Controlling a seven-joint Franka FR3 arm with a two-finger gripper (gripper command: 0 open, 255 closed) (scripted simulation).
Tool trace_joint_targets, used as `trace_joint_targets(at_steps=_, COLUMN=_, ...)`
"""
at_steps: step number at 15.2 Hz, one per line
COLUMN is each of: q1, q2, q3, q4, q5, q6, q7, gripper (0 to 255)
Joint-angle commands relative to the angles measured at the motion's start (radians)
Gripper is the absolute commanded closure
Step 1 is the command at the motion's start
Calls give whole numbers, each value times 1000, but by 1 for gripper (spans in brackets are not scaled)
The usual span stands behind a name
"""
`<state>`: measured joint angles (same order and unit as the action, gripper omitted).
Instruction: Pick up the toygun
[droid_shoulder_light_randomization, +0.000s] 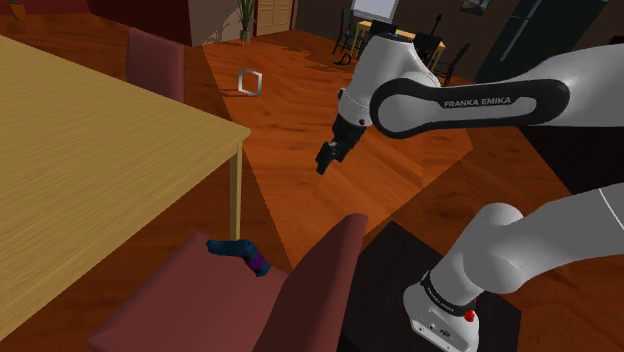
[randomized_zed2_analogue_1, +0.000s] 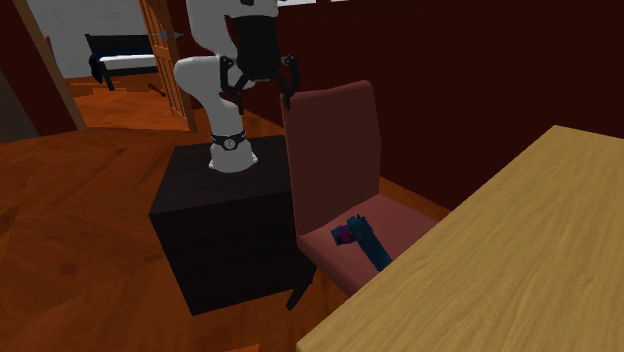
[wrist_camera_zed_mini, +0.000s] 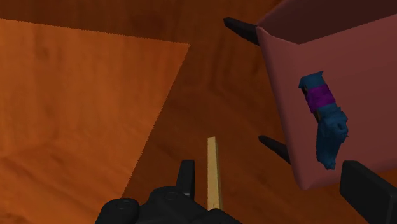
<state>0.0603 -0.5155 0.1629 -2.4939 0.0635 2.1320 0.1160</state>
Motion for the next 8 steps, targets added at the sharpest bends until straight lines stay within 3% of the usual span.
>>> trace_joint_targets(at_steps=1, q1=6, q2=71, q3=16, q4=0, q5=11, q6=66, q7=15, gripper=0)
trace_joint_targets(at_steps=8, q1=32, q2=307, q3=79, q4=38, q5=33, q6=243, q7=82, gripper=0)
